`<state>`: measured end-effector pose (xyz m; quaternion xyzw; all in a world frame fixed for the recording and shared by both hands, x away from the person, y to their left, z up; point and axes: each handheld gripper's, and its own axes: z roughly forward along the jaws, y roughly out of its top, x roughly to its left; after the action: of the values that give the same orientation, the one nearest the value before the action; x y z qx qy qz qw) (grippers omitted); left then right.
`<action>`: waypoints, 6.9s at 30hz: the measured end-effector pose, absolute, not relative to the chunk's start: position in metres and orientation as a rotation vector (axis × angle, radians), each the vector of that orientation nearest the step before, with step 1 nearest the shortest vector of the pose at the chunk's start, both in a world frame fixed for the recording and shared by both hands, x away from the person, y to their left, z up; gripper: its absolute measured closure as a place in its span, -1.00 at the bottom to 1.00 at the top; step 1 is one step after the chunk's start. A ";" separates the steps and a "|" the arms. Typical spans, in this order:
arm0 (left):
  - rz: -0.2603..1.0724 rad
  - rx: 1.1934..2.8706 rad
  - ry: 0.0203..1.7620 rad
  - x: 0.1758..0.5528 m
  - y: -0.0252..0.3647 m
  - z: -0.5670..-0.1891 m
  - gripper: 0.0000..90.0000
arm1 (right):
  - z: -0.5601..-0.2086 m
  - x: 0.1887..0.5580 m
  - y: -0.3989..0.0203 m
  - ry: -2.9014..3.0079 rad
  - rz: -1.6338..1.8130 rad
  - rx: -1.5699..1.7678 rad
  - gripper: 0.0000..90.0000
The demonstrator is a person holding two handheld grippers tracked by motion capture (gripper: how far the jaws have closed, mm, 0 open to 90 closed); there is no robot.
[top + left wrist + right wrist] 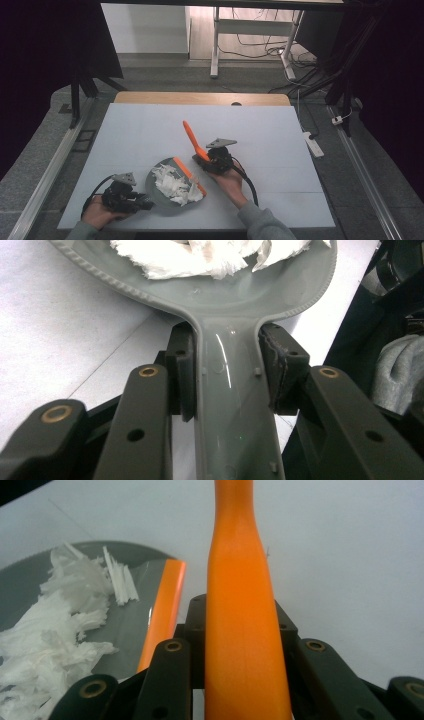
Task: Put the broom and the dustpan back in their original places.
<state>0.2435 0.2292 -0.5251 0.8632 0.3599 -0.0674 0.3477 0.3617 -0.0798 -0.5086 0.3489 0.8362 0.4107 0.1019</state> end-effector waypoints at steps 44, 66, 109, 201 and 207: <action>-0.140 2.221 0.936 0.244 0.225 -0.526 0.37 | -0.468 0.339 -0.080 2.405 1.518 0.950 0.57; -0.149 2.220 0.935 0.246 0.220 -0.527 0.37 | -0.514 0.349 -0.068 2.508 1.205 0.992 0.58; -0.071 2.104 1.004 0.246 0.228 -0.523 0.37 | -0.446 0.344 -0.123 2.351 1.525 0.930 0.58; 0.239 1.652 1.695 0.276 0.226 -0.541 0.31 | -0.511 0.351 -0.231 2.446 1.291 1.352 0.57; 0.246 1.669 1.666 0.275 0.226 -0.540 0.01 | -0.514 0.355 -0.235 2.432 1.264 1.370 0.57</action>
<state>0.2747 0.2256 -0.5399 0.6523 0.6510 0.0960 0.3760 0.3545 -0.2350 -0.5137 0.4468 0.7930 0.4123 0.0387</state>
